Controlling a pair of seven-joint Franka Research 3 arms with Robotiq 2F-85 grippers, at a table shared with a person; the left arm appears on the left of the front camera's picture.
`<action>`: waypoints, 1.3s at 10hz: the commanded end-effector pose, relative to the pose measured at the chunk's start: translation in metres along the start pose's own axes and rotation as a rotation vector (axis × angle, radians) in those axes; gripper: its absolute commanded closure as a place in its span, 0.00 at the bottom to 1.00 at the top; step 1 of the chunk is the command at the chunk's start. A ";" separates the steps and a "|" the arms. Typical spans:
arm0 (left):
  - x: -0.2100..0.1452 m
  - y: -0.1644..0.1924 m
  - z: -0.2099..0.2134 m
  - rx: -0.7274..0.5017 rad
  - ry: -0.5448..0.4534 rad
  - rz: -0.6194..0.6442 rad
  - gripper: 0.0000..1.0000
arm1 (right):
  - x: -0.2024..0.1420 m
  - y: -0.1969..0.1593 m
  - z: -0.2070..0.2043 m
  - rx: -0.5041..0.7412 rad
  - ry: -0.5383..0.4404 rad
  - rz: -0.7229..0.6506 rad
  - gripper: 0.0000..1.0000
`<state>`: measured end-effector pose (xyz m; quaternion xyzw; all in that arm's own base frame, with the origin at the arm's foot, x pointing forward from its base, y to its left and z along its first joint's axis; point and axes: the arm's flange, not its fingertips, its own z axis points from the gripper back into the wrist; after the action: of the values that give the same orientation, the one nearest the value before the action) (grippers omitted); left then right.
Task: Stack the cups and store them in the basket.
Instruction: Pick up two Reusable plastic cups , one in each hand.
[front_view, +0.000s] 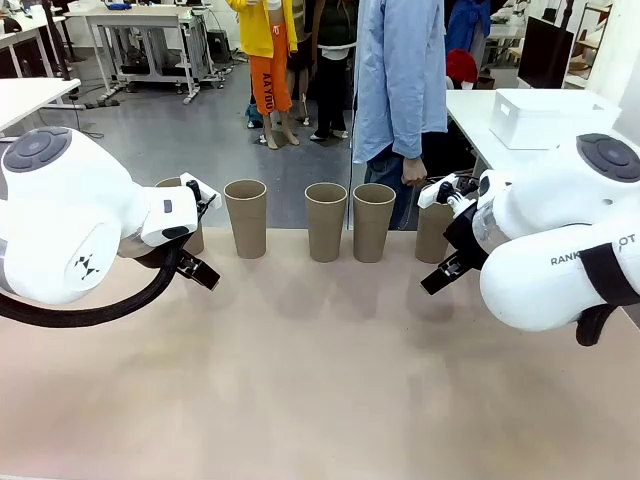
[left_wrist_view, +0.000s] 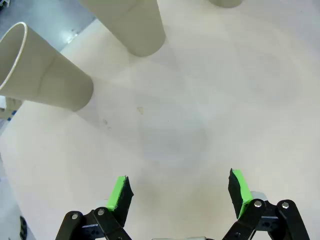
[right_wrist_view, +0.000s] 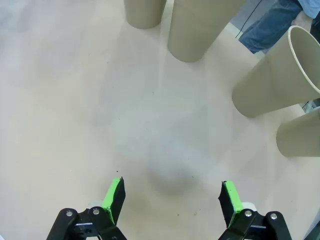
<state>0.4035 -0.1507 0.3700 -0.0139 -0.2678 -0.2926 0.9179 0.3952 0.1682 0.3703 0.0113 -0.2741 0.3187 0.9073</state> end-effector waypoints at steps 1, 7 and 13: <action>0.000 0.000 0.000 0.000 0.000 0.000 0.00 | 0.000 0.000 0.000 0.000 0.000 -0.001 0.00; 0.067 0.054 0.057 -0.122 0.042 -0.081 0.00 | 0.077 -0.059 0.065 0.031 -0.001 -0.040 0.00; 0.049 0.184 0.140 -0.538 -0.155 -0.407 0.00 | 0.023 -0.202 0.135 0.313 -0.183 0.106 0.00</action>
<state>0.4670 -0.0161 0.5511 -0.1996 -0.2563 -0.5179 0.7913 0.4654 0.0205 0.5412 0.1370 -0.3051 0.3966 0.8549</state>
